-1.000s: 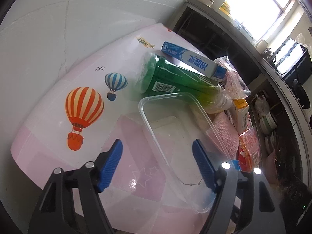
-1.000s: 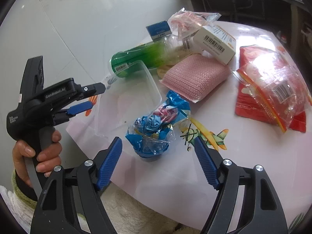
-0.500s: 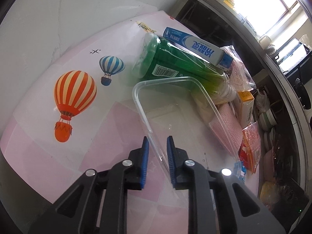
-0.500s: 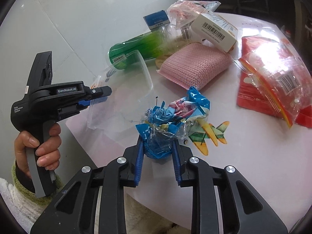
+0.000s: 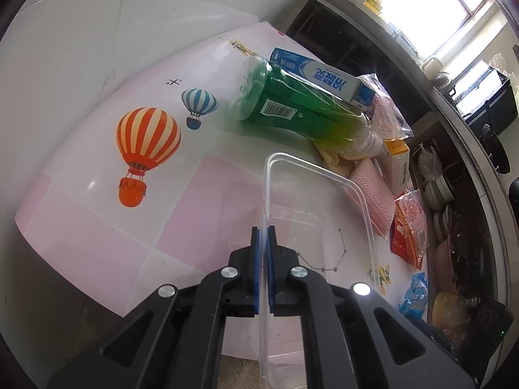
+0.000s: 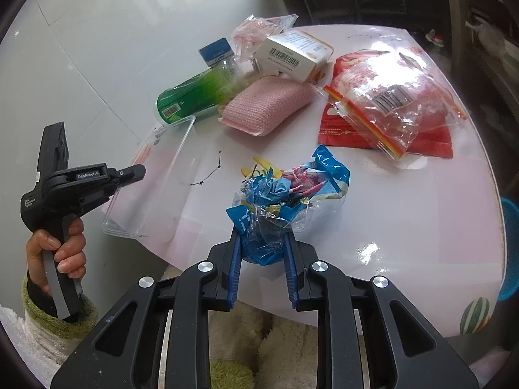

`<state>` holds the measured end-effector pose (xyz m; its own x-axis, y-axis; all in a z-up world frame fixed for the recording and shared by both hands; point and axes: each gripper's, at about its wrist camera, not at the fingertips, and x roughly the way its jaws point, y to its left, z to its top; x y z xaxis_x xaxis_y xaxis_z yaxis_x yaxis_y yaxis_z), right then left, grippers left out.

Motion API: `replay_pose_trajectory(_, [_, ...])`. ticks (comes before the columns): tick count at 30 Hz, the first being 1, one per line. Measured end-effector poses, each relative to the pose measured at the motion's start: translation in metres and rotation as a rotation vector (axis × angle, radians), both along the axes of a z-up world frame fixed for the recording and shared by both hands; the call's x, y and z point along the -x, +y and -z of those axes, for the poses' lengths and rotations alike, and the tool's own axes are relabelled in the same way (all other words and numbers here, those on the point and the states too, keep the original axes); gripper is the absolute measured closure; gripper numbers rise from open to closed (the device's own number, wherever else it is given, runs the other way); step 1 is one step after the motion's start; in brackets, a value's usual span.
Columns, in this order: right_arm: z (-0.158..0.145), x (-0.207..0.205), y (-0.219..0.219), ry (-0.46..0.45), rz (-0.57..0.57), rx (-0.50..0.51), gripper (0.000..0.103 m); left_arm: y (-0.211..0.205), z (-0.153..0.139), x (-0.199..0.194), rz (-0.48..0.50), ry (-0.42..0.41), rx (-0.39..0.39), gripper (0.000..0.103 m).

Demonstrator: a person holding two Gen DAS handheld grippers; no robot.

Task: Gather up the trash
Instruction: 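Carry the candy bag with the right tool and drop it into the blue wastebasket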

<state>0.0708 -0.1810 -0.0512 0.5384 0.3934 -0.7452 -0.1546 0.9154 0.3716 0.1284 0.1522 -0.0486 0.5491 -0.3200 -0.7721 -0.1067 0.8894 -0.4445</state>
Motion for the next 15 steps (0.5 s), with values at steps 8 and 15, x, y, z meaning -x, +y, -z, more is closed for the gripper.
replay_pose_trajectory(8, [-0.011, 0.009, -0.013, -0.049, 0.033, -0.006, 0.081, -0.008, -0.02, 0.007, 0.003, -0.054, 0.004, 0.1])
replay_pose_trajectory(15, [-0.021, 0.02, -0.03, -0.09, 0.088, -0.014, 0.081, -0.034, -0.044, 0.011, 0.056, -0.118, -0.009, 0.1])
